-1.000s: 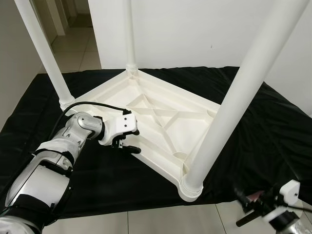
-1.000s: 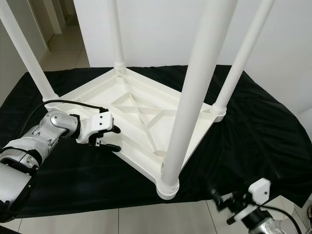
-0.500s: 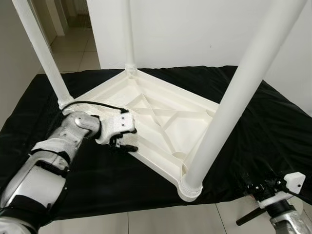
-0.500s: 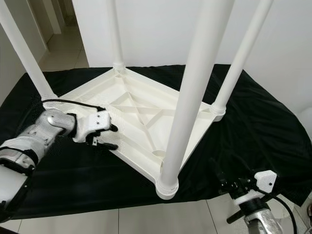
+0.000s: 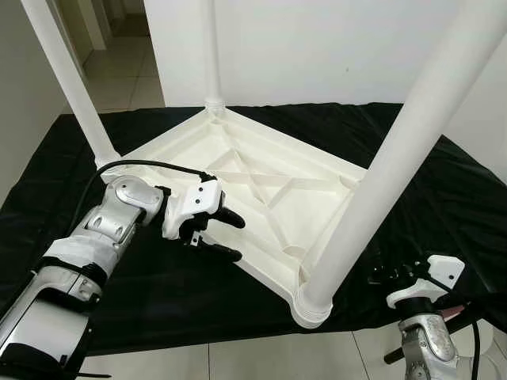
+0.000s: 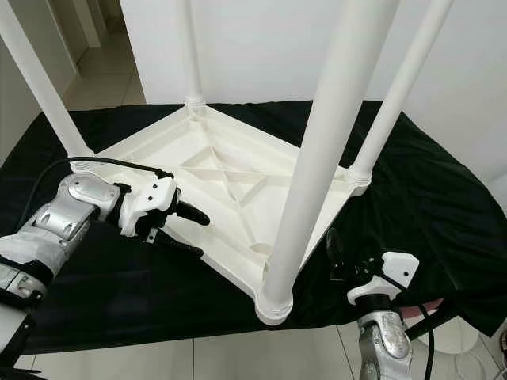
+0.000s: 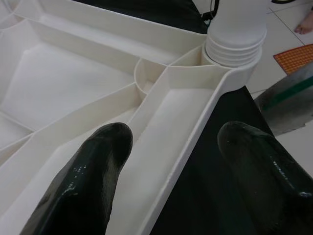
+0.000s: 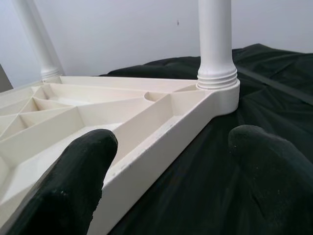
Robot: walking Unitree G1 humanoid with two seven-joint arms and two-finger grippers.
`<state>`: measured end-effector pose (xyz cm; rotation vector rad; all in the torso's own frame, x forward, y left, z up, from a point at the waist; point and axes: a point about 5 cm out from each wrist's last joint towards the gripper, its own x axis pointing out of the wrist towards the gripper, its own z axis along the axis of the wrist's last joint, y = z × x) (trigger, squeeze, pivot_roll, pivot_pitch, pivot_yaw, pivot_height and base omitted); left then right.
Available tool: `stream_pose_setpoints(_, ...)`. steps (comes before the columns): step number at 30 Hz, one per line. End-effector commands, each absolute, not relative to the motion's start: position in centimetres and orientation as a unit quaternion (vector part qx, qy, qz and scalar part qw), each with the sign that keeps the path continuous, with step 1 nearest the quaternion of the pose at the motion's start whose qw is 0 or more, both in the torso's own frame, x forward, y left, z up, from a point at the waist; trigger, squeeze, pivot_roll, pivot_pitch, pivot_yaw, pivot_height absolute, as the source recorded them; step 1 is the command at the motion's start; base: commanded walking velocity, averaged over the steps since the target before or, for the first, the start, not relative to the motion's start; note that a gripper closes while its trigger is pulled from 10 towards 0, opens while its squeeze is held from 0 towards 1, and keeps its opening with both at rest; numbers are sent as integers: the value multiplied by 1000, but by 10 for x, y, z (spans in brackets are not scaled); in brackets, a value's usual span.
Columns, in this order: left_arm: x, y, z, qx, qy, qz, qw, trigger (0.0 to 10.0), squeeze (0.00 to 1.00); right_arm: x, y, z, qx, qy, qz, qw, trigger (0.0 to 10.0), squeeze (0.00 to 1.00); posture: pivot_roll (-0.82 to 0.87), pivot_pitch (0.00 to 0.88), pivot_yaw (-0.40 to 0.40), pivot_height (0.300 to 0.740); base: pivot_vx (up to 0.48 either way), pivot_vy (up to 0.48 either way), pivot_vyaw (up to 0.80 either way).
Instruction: Building children table
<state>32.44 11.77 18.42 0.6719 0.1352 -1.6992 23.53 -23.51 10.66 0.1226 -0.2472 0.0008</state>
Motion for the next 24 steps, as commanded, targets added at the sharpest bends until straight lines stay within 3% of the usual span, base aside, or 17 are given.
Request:
stream_pose_setpoints(1, 323, 120, 174, 305, 77, -738, 597, 10000, 0, 238, -236, 105, 59, -116, 0, 992, 10000, 0, -67, 0, -12, 740, 0, 0, 0)
stream_pose_setpoints(9, 331, 106, 162, 307, 93, -697, 641, 10000, 0, 249, -230, 113, 56, -126, -7, 990, 10000, 0, -78, 0, -7, 740, 0, 0, 0)
stream_pose_setpoints(12, 346, 97, 153, 318, 97, -647, 686, 10000, 0, 251, -226, 117, 58, -135, -3, 989, 10000, 0, -90, 0, 4, 740, 0, 0, 0)
stream_pose_setpoints(14, 348, 96, 152, 320, 98, -638, 693, 10000, 0, 252, -225, 117, 58, -136, -3, 989, 10000, 0, -90, 0, 4, 740, 0, 0, 0)
stream_pose_setpoints(15, 354, 95, 151, 321, 99, -618, 711, 10000, 0, 253, -224, 117, 59, -139, -3, 989, 10000, 0, -96, 0, 10, 740, 0, 0, 0)
stream_pose_setpoints(19, 357, 91, 150, 331, 106, -609, 713, 10000, 0, 255, -220, 119, 61, -145, 2, 987, 10000, 0, -98, 0, 14, 740, 0, 0, 0)
stream_pose_setpoints(24, 356, 94, 134, 375, 145, -604, 688, 10000, 0, 259, -215, 123, 61, -153, 3, 986, 10000, 0, -103, 0, 29, 740, 0, 0, 0)
